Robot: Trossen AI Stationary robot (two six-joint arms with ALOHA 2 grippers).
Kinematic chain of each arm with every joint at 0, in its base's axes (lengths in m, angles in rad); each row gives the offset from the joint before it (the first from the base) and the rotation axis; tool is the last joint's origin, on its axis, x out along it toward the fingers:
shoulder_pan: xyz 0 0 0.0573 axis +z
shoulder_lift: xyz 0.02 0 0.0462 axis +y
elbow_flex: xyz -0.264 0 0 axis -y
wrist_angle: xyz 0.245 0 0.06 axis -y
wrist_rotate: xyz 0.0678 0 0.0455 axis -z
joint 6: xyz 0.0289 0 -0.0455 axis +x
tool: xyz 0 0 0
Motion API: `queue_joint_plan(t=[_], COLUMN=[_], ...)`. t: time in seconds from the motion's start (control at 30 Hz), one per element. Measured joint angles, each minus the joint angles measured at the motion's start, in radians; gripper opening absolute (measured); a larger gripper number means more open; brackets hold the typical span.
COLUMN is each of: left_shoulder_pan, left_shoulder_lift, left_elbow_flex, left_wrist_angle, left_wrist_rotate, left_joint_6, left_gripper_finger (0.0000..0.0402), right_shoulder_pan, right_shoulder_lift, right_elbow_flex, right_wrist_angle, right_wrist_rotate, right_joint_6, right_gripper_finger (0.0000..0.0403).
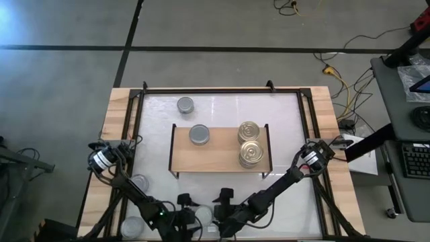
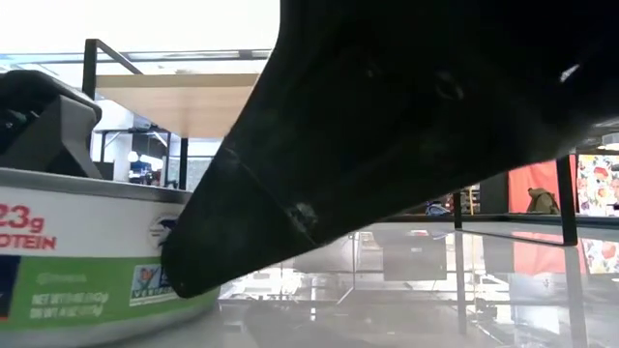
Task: Stack canned seafood by type on shelf
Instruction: Stack the green tuna can on top of the other green tuna can on the shelf
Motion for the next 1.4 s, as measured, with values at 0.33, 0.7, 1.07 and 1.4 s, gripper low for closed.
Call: queue_joint_plan(t=[0.33, 0.7, 1.07, 1.4], left_shoulder_pan=[0.004, 0.009, -0.021, -0.100], left_shoulder_lift=[0.000, -0.001, -0.027, -0.249], left_elbow_flex=[0.000, 0.003, 0.003, 0.006], left_wrist_angle=[0.027, 0.048, -0.063, -0.161], left_wrist_rotate=[-0.012, -0.032, -0.053, -0.252], left_joint_6=[0.004, -0.002, -0.103, -0.063], left_gripper_finger=[0.0387, 0.0367, 0.0349, 0.0350], right_shoulder_pan=[-0.001, 0.000, 0.010, 0.084], right_shoulder_lift=[0.000, 0.000, -0.016, -0.186], right_elbow_flex=[0.000, 0.006, 0.011, 0.015], right_wrist_angle=[0.006, -0.004, -0.034, -0.091], right_wrist_rotate=[0.035, 0.032, 0.026, 0.019], right_joint_6=[-0.010, -0.040, -0.026, 0.024], right_gripper_finger=[0.0375, 0.0375, 0.0375, 0.0375])
